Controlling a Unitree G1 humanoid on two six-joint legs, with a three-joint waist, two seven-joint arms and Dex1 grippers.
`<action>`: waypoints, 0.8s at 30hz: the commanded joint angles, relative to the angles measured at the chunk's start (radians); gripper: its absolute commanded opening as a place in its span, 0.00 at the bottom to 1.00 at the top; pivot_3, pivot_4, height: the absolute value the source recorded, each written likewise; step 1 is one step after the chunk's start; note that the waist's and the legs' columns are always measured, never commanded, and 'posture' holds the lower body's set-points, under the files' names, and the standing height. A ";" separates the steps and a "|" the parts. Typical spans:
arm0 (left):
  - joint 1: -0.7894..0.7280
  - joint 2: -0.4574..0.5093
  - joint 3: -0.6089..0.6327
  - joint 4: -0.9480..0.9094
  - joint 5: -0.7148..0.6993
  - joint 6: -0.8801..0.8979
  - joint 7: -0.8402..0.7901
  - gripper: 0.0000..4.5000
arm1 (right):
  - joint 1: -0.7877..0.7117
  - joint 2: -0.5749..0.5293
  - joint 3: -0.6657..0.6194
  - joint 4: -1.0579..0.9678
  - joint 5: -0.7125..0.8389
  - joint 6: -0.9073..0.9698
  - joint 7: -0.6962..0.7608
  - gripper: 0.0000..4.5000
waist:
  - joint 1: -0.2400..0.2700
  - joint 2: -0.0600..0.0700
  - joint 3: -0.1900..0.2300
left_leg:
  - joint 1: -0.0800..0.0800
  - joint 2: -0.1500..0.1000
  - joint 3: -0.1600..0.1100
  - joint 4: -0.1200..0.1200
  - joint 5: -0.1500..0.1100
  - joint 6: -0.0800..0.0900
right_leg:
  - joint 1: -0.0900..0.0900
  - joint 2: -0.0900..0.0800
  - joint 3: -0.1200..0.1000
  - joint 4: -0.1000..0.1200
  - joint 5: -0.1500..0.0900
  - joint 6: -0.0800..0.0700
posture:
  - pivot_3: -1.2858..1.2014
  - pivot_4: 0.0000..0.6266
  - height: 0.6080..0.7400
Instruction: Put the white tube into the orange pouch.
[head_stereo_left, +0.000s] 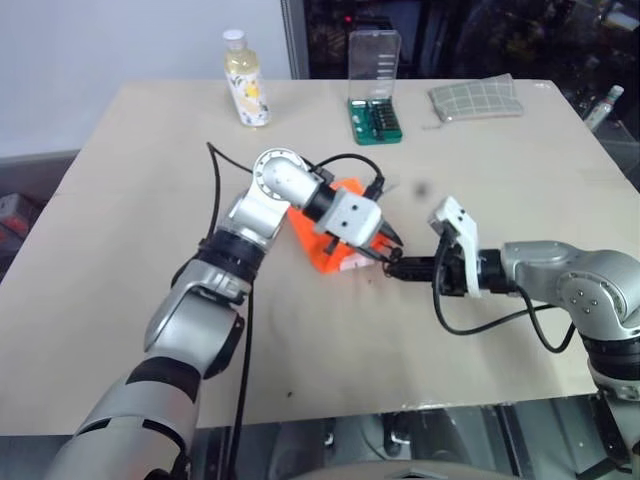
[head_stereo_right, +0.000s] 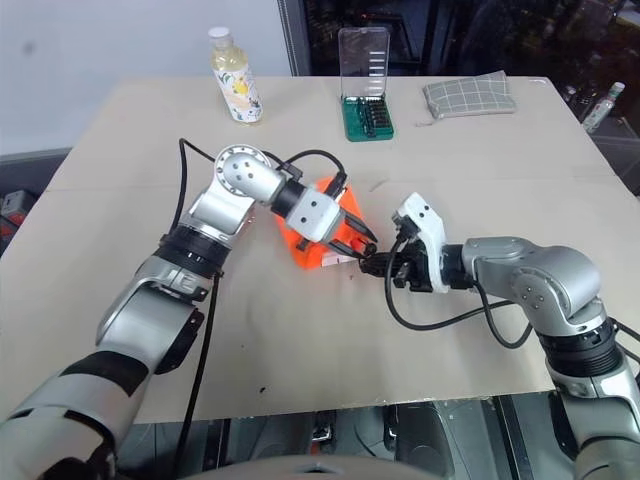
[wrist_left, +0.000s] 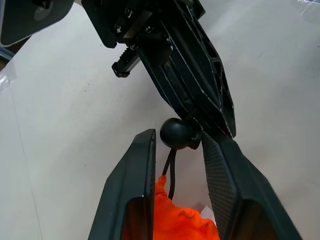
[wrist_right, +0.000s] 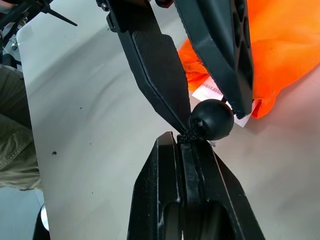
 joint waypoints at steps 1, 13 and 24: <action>-0.034 -0.015 0.009 -0.002 -0.006 -0.020 0.005 0.05 | -0.010 -0.004 -0.022 -0.025 0.009 -0.007 0.014 0.00 | 0.000 0.000 0.000 | 0.000 0.000 0.000 0.000 0.000 0.000 | 0.000 0.000 0.000 0.000 0.000 0.000 | 0.52 0.24 1.00; -0.031 0.042 0.006 0.253 0.130 -0.103 0.123 0.05 | 0.016 0.044 -0.111 -0.006 0.059 -0.017 -0.013 0.00 | -0.001 0.000 0.000 | 0.000 0.000 0.000 0.000 0.000 0.000 | 0.000 0.000 0.000 0.001 0.000 0.000 | 0.52 0.24 1.00; 0.016 0.098 0.077 0.263 0.112 0.032 0.195 0.05 | -0.026 0.153 -0.377 -0.003 0.322 -0.049 -0.174 0.00 | -0.001 0.000 0.000 | -0.006 0.000 0.000 0.002 0.000 0.000 | -0.005 0.000 -0.001 0.001 0.000 0.000 | 0.52 0.24 1.00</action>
